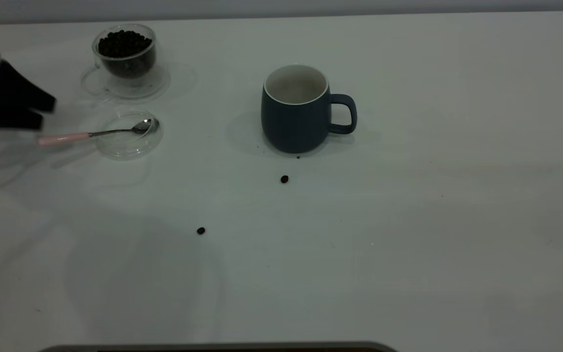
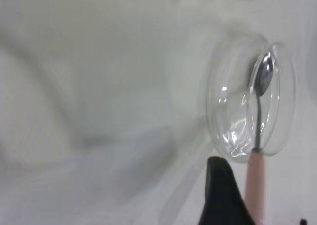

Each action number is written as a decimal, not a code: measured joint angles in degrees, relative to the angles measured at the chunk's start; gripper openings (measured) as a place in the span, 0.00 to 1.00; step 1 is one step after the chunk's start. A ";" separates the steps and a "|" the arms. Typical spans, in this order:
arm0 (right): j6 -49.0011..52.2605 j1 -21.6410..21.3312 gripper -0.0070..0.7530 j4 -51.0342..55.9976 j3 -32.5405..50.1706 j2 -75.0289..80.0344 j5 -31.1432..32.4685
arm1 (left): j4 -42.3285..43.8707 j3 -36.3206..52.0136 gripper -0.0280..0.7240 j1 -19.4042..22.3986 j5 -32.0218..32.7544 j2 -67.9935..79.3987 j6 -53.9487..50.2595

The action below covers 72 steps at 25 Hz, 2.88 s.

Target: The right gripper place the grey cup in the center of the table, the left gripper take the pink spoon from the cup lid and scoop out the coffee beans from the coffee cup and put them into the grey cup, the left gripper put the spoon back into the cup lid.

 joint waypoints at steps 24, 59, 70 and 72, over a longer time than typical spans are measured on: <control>0.00 0.00 0.79 0.00 0.00 0.00 0.00 | 34.88 -19.55 0.72 -17.24 13.84 -37.07 -46.19; 0.00 0.00 0.79 0.00 0.00 0.00 0.03 | 56.79 55.69 0.72 -29.62 13.59 -128.09 -59.93; 0.00 0.00 0.79 0.00 0.00 0.00 0.03 | 56.79 59.38 0.72 -29.62 11.68 -131.99 -60.27; 0.00 0.00 0.79 0.00 0.00 0.00 0.03 | 56.79 59.42 0.72 -29.62 11.68 -132.04 -60.27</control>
